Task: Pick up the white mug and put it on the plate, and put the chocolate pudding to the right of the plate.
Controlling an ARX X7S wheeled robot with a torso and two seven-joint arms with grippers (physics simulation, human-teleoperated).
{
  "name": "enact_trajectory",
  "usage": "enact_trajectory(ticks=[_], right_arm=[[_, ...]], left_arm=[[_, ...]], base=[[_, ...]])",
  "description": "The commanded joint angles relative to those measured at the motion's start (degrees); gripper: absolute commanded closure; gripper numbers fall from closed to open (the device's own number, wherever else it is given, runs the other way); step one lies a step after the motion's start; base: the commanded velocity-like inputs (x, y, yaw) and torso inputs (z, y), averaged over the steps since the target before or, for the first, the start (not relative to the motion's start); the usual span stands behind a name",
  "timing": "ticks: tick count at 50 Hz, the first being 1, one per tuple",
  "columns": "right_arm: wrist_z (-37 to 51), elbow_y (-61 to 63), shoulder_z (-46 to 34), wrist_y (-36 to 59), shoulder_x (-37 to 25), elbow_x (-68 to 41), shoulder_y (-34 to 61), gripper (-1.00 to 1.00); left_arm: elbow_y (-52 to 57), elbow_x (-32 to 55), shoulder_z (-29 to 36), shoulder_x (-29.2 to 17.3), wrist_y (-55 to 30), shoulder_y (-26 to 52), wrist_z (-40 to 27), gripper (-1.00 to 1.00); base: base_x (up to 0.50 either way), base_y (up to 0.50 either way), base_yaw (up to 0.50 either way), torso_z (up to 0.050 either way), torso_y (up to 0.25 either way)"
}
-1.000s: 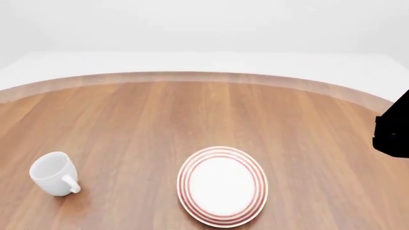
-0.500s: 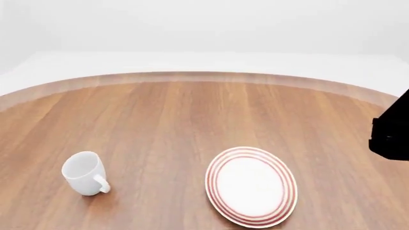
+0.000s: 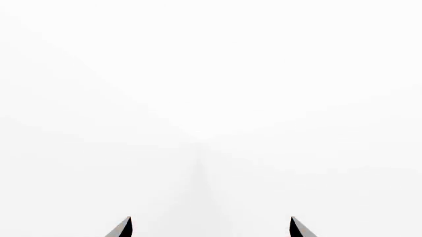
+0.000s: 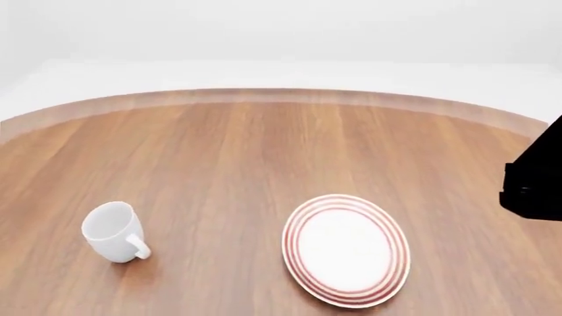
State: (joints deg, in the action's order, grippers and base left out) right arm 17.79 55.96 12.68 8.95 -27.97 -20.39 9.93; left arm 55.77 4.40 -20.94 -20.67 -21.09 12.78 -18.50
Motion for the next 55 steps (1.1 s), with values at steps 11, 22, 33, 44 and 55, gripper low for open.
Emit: enact_trajectory(ticks=[11,22,33,44,55], right_arm=[[-0.5,0.7,1.0,0.2,0.3,0.7,-0.6,-1.0],[-0.2,0.4,1.1,-0.2,0.1,0.7,-0.9,-1.0],[0.1,0.1,0.9,-0.5,-0.1,0.8,-1.0,-1.0],[0.5,0.0,1.2,-0.7,-0.4,0.5,-1.1,-1.0],[1.0,0.3,1.2,-0.6,-0.8,0.2,-1.1,-1.0]], left_arm=[[0.0,-1.7,0.0,0.4,-1.6,-0.6,1.0,-1.0],[-0.4,-1.7,2.1,0.1,-4.4,-0.7,1.2,-1.0],[0.4,8.8,6.2,4.0,-20.3,3.6,2.6,-1.0],[4.1,10.3,16.1,4.1,-36.9,9.3,-5.7,-1.0],[2.4,13.7,19.4,10.8,-50.2,14.5,-11.7,-1.0]], base=[[0.0,0.0,0.0,0.0,-0.25],[0.0,0.0,0.0,0.0,-0.132],[0.0,0.0,0.0,0.0,0.0],[0.0,0.0,0.0,0.0,0.0],[0.0,0.0,0.0,0.0,0.0]])
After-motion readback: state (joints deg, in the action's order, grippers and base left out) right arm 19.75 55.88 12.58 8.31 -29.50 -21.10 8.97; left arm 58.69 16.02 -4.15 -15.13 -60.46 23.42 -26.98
